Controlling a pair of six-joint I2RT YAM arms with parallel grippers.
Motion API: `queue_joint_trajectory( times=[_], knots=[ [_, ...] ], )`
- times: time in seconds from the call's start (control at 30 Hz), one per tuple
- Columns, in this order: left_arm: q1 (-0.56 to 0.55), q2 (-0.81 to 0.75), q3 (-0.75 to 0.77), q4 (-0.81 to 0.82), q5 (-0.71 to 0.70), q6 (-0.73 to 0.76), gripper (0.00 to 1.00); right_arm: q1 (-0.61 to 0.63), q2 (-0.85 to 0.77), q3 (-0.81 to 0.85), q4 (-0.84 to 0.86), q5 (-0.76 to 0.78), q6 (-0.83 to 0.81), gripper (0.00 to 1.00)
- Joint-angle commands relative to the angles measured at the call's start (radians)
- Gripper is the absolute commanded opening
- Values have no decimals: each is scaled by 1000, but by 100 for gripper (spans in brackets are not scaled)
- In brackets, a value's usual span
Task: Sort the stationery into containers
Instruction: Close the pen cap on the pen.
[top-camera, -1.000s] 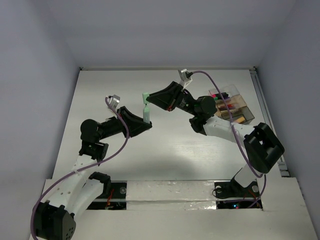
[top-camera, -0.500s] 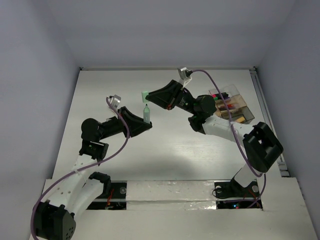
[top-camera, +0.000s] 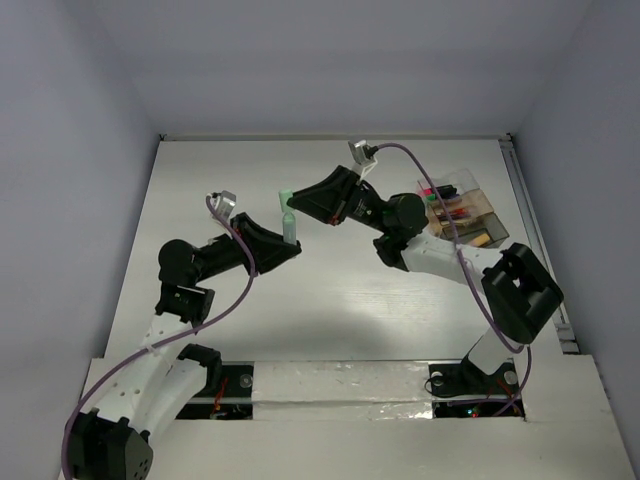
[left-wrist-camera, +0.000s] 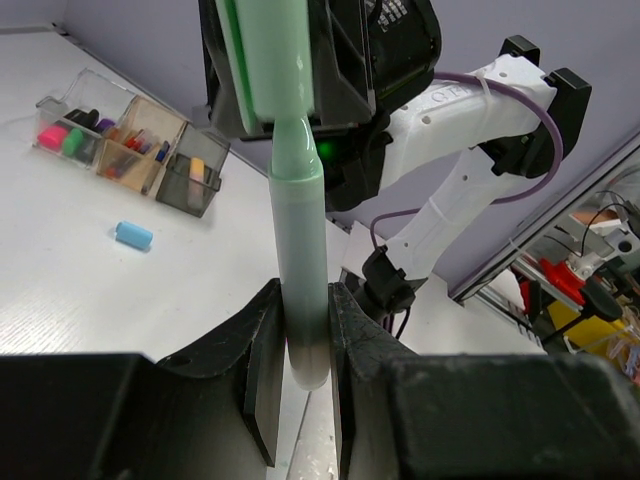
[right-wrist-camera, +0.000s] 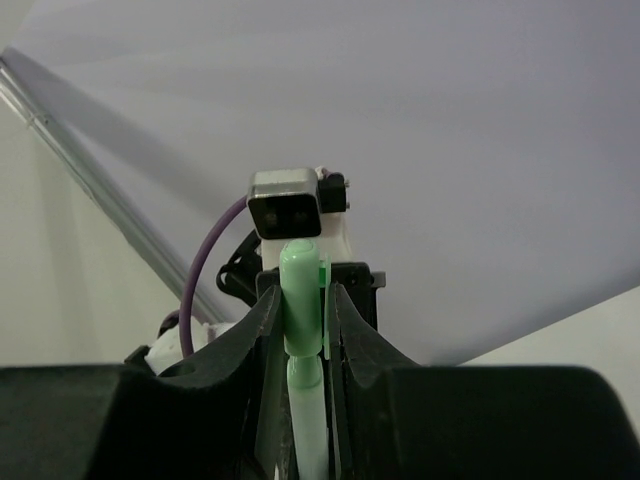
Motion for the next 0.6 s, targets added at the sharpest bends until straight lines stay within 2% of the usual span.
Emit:
queue_joint_trajectory(
  times=[0.0, 0.43, 0.57],
  knots=[
    [11, -6, 23, 84, 0, -5, 0, 26, 3, -5, 185, -32, -22, 0],
    [20, -56, 24, 102, -61, -2, 0, 53, 8, -91, 269, -27, -28, 0],
    [20, -64, 14, 151, -92, -33, 0, 62, 5, -109, 267, -35, -38, 0]
  ],
)
